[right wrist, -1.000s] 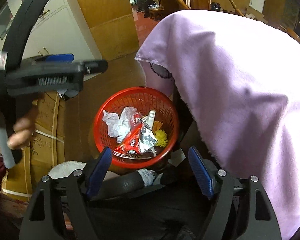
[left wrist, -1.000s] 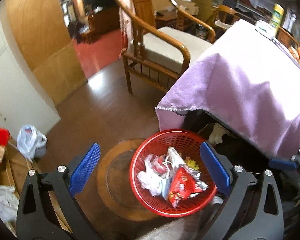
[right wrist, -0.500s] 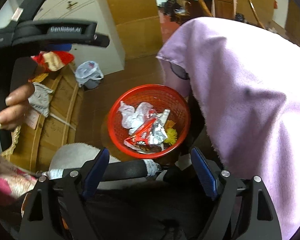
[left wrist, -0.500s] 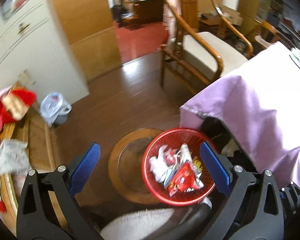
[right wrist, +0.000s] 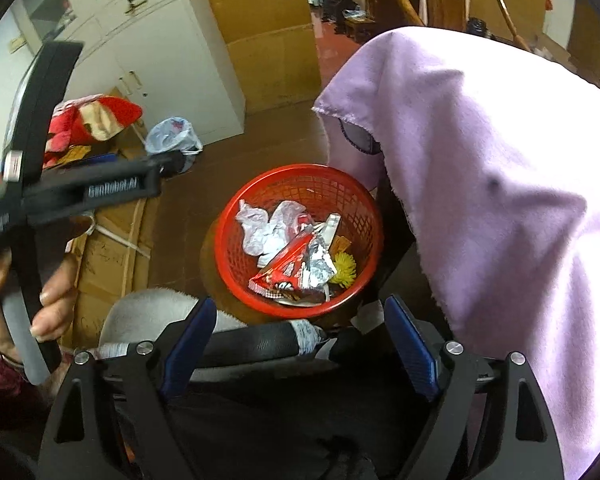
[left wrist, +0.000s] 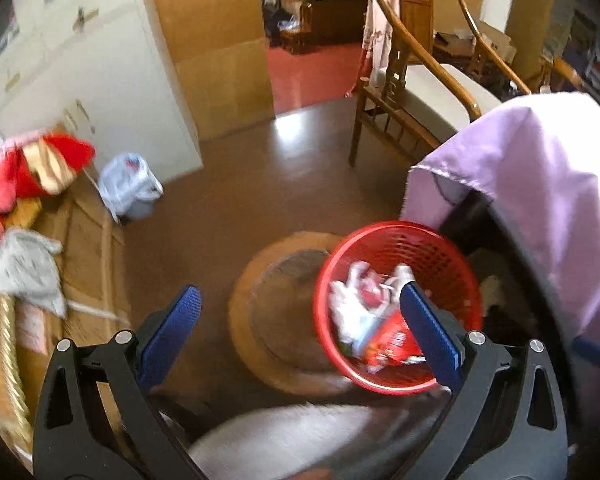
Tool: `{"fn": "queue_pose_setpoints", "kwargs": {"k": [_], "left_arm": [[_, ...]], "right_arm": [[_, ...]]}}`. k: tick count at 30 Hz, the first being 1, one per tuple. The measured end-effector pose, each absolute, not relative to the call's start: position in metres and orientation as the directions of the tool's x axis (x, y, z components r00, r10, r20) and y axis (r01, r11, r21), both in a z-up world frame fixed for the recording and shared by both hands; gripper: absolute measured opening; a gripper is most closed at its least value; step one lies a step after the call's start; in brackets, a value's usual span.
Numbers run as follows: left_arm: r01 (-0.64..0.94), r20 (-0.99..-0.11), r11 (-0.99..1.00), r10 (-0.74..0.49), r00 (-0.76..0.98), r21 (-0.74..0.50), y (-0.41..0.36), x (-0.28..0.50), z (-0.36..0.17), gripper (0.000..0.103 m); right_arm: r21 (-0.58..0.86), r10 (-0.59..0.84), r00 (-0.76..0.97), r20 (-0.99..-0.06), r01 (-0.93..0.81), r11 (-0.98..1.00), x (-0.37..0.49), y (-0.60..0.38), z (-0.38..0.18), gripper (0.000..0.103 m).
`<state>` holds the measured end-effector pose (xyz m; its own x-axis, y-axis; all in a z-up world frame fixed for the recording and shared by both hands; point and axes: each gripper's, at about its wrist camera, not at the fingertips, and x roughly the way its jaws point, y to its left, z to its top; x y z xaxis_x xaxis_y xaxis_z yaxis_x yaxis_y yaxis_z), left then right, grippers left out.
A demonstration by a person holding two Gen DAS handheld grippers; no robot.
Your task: Collect trash
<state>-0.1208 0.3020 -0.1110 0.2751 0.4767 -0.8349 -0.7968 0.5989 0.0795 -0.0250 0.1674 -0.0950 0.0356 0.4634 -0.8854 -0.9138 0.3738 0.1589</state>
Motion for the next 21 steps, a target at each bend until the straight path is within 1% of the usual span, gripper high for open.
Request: {"fn": "queue_pose_setpoints", "kwargs": {"k": [1, 3, 8, 14, 21], "left_arm": [[-0.788, -0.831, 0.608, 0.487, 0.269, 0.101, 0.303, -0.120, -0.115, 0.096], [-0.780, -0.838, 0.617, 0.477, 0.264, 0.106, 0.306, -0.119, -0.124, 0.096], [-0.764, -0.864, 0.641, 0.422, 0.275, 0.071, 0.310, -0.116, -0.138, 0.096], [-0.739, -0.855, 0.661, 0.451, 0.255, 0.129, 0.304, -0.108, -0.142, 0.096], [-0.727, -0.863, 0.674, 0.438, 0.252, 0.130, 0.303, -0.104, -0.149, 0.096]], "right_arm": [[0.154, 0.458, 0.041, -0.888, -0.911, 0.381, -0.024, 0.169, -0.096, 0.084], [0.140, 0.437, 0.054, -0.898, -0.905, 0.400, -0.024, 0.177, -0.099, 0.084], [0.134, 0.402, 0.055, -0.914, -0.894, 0.427, -0.018, 0.189, -0.108, 0.084], [0.107, 0.384, 0.062, -0.921, -0.908, 0.405, -0.018, 0.199, -0.112, 0.084], [0.116, 0.373, 0.048, -0.926, -0.908, 0.404, -0.016, 0.202, -0.115, 0.084]]}}
